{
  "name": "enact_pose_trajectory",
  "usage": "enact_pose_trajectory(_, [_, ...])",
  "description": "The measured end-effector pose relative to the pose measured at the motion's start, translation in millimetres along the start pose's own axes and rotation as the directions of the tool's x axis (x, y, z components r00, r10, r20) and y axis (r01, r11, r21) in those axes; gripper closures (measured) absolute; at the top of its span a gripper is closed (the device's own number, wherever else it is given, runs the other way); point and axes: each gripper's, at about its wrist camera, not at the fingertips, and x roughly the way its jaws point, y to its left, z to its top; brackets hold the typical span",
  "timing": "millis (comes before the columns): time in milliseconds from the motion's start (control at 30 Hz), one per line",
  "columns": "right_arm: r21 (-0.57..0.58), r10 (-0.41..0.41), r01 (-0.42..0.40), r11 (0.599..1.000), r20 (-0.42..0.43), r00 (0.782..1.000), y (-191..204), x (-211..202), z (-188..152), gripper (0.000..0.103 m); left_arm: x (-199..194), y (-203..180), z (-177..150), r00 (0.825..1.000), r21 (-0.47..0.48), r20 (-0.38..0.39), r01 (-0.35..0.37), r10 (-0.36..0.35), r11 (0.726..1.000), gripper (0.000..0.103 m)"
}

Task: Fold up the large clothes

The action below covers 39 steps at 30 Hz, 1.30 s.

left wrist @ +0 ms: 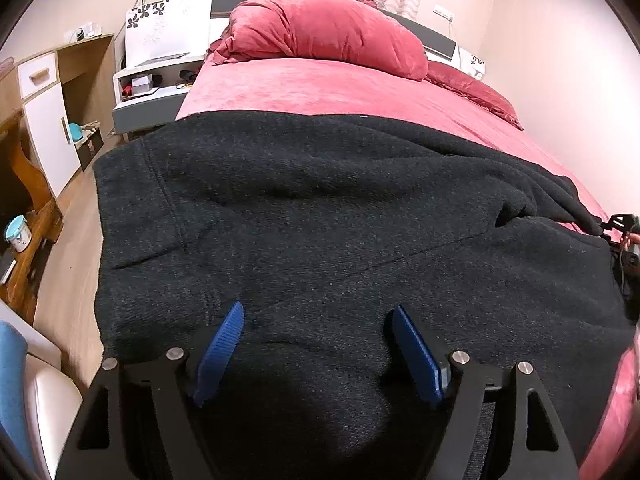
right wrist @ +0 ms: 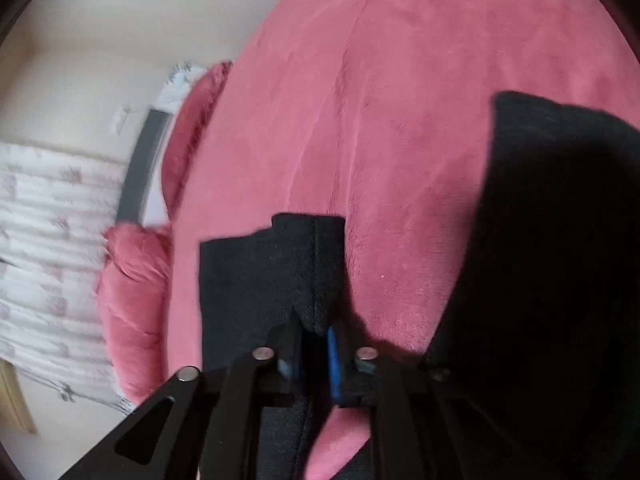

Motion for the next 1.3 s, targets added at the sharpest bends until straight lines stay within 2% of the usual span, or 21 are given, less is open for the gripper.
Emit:
enact_pose_trajectory(67, [-0.131,-0.155,0.165,0.977,0.086,0.984,26.6,-15.4,0.6,0.073,0.2,-0.2,0.1,1.0,0.002,0.0,0.004,-0.004,1.0,0.024])
enact_pose_trajectory(100, [-0.222,-0.221,0.262,0.939,0.196,0.955,52.1,-25.4,-4.6,0.071,0.5,-0.3,0.3,1.0,0.003,0.0,0.007,-0.007,1.0,0.023])
enact_pose_trajectory(133, [-0.312,-0.237,0.338,0.888,0.32,0.917,80.5,-37.0,-10.9,0.069,0.4,-0.5,0.2,1.0,0.003,0.001,0.008,-0.008,1.0,0.022])
enact_pose_trajectory(200, [-0.432,-0.19,0.387,0.815,0.431,0.882,119.3,-47.2,-18.7,0.06,0.7,-1.0,-0.3,1.0,0.005,0.005,0.007,-0.007,1.0,0.022])
enact_pose_trajectory(233, [-0.5,-0.164,0.39,0.773,0.437,0.884,137.7,-46.2,-24.2,0.053,1.0,-1.2,-0.4,1.0,0.006,0.006,0.009,-0.009,1.0,0.021])
enact_pose_trajectory(267, [-0.585,-0.149,0.354,0.73,0.37,0.917,159.0,-29.3,-28.1,0.043,0.9,-1.3,-0.6,1.0,0.007,0.006,0.011,-0.011,1.0,0.02])
enact_pose_trajectory(333, [-0.657,-0.22,0.292,0.695,0.192,0.956,180.7,17.2,-32.5,0.041,1.5,-0.8,0.1,1.0,0.008,0.006,0.016,-0.016,1.0,0.019])
enact_pose_trajectory(367, [-0.685,-0.306,0.309,0.66,0.13,0.943,189.7,46.6,-40.2,0.041,1.4,-1.0,-0.1,1.0,0.008,0.006,0.015,-0.015,1.0,0.019])
enact_pose_trajectory(433, [-0.72,-0.397,0.361,0.592,0.129,0.909,210.2,89.2,-55.1,0.041,1.5,-1.2,-0.4,1.0,0.009,0.006,0.013,-0.014,1.0,0.019])
enact_pose_trajectory(533, [-0.744,-0.453,0.372,0.555,0.105,0.885,211.7,122.8,-81.3,0.041,1.5,-1.1,-1.0,1.0,0.009,0.007,0.023,-0.023,1.0,0.017])
enact_pose_trajectory(567, [-0.745,-0.532,0.429,0.51,0.118,0.838,205.4,141.0,-93.1,0.041,1.6,-1.1,-1.0,1.0,0.01,0.006,0.028,-0.028,1.0,0.016])
enact_pose_trajectory(600, [-0.744,-0.549,0.454,0.49,0.141,0.824,203.1,145.5,-97.2,0.039,1.9,-1.0,-0.9,0.999,0.011,0.006,0.033,-0.033,0.999,0.015])
enact_pose_trajectory(633, [-0.734,-0.528,0.469,0.491,0.178,0.831,203.5,141.9,-100.0,0.046,2.0,-0.9,-0.8,0.999,0.011,0.007,0.036,-0.036,0.999,0.014])
enact_pose_trajectory(700, [-0.725,-0.507,0.466,0.508,0.186,0.842,204.4,137.4,-100.9,0.074,1.9,-0.7,-0.4,0.999,0.009,0.009,0.04,-0.04,0.999,0.014])
enact_pose_trajectory(733, [-0.736,-0.488,0.448,0.508,0.183,0.854,208.3,135.1,-101.1,0.097,1.8,-0.4,-0.5,0.999,0.008,0.01,0.042,-0.042,0.999,0.014])
enact_pose_trajectory(800, [-0.736,-0.462,0.431,0.522,0.18,0.868,216.5,129.1,-92.5,0.097,1.5,0.9,-0.3,0.999,0.004,0.012,0.049,-0.049,0.999,0.014])
enact_pose_trajectory(900, [-0.677,-0.333,0.397,0.62,0.231,0.914,225.4,97.0,-75.0,0.097,1.4,2.0,-0.5,0.999,0.003,0.013,0.052,-0.052,0.999,0.014])
enact_pose_trajectory(1000, [-0.622,-0.248,0.383,0.683,0.295,0.923,225.8,81.5,-66.4,0.097,1.5,2.1,-0.5,0.999,0.003,0.013,0.051,-0.051,0.999,0.014])
enact_pose_trajectory(1100, [-0.642,-0.131,0.283,0.712,0.274,0.953,216.3,87.5,-81.8,0.096,2.2,2.4,-0.2,0.998,0.004,0.012,0.054,-0.054,0.999,0.012])
enact_pose_trajectory(1200, [-0.672,-0.191,0.291,0.681,0.22,0.957,210.0,123.0,-85.3,0.082,2.8,2.1,0.1,0.998,0.009,0.01,0.056,-0.056,0.998,0.011])
enact_pose_trajectory(1300, [-0.651,-0.243,0.308,0.694,0.191,0.951,207.2,126.5,-95.0,0.074,3.9,1.7,1.2,0.998,0.012,0.008,0.063,-0.063,0.998,0.009])
